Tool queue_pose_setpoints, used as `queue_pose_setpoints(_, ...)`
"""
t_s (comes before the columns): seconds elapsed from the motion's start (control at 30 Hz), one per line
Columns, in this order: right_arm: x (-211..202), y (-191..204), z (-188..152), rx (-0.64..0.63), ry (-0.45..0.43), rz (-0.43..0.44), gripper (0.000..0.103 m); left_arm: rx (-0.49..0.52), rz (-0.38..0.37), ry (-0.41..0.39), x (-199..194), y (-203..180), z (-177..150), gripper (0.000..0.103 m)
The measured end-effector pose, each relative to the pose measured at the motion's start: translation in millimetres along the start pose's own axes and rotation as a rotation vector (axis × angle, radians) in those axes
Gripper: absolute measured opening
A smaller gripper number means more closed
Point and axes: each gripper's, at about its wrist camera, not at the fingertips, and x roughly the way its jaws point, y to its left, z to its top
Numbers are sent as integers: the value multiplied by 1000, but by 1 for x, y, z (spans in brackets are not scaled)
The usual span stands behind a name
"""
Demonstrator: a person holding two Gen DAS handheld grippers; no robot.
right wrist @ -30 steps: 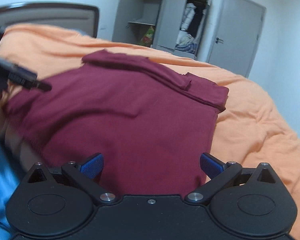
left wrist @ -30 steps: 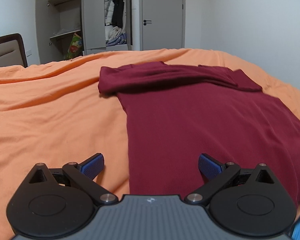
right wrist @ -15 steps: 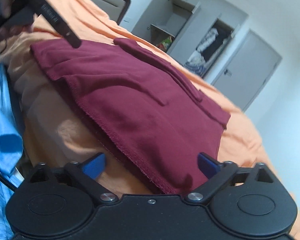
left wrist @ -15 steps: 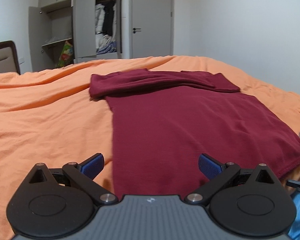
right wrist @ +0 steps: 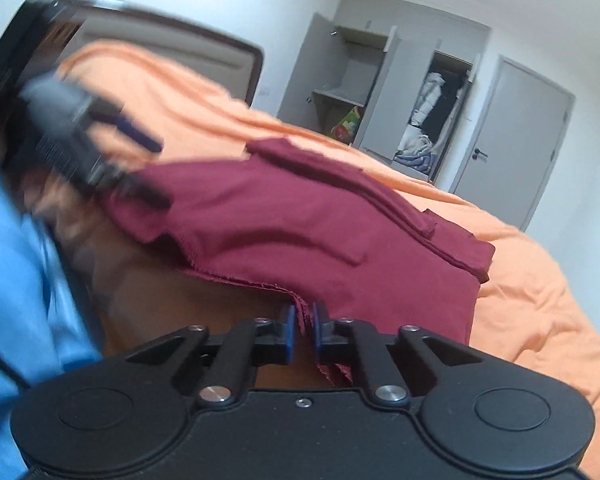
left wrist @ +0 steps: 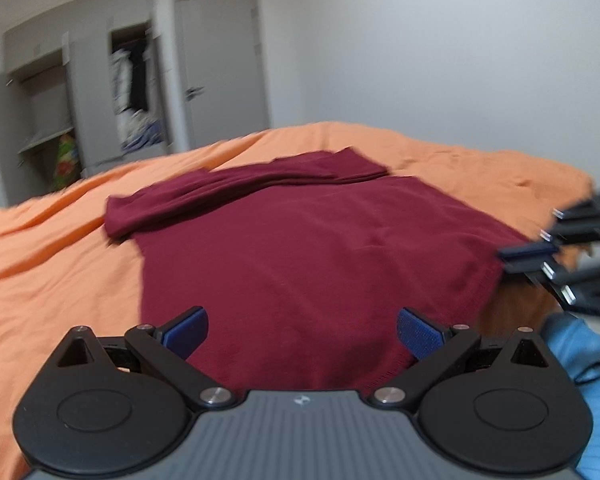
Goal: Fold small clothes
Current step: 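Grasp the maroon shirt hem with the right gripper while the left gripper grasps it too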
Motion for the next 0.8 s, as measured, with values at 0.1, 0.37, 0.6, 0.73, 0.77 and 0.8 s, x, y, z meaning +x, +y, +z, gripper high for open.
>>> queue_pose_setpoints(0.1, -2, -17, 15, 92, -43, 22, 5, 77, -23, -5, -1, -14, -1, 103)
queue_pose_setpoints(0.37, -2, -42, 38, 133, -99, 14, 5, 226, 62, -4, 12, -40, -2, 87)
queue_pose_setpoints(0.6, -10, -31, 30, 135, -64, 31, 5, 259, 135, 65, 16, -20, -7, 32)
queue_pose_setpoints(0.73, -10, -19, 14, 115, 0, 34, 6, 288, 149, 91, 12, -9, -10, 32)
queue_pose_setpoints(0.77, -8, -16, 10, 108, 19, 28, 10, 298, 155, 95, 12, -7, -11, 32)
queue_pose_setpoints(0.8, -7, -14, 5, 105, 39, 21, 13, 304, 159, 98, 11, -6, -12, 32)
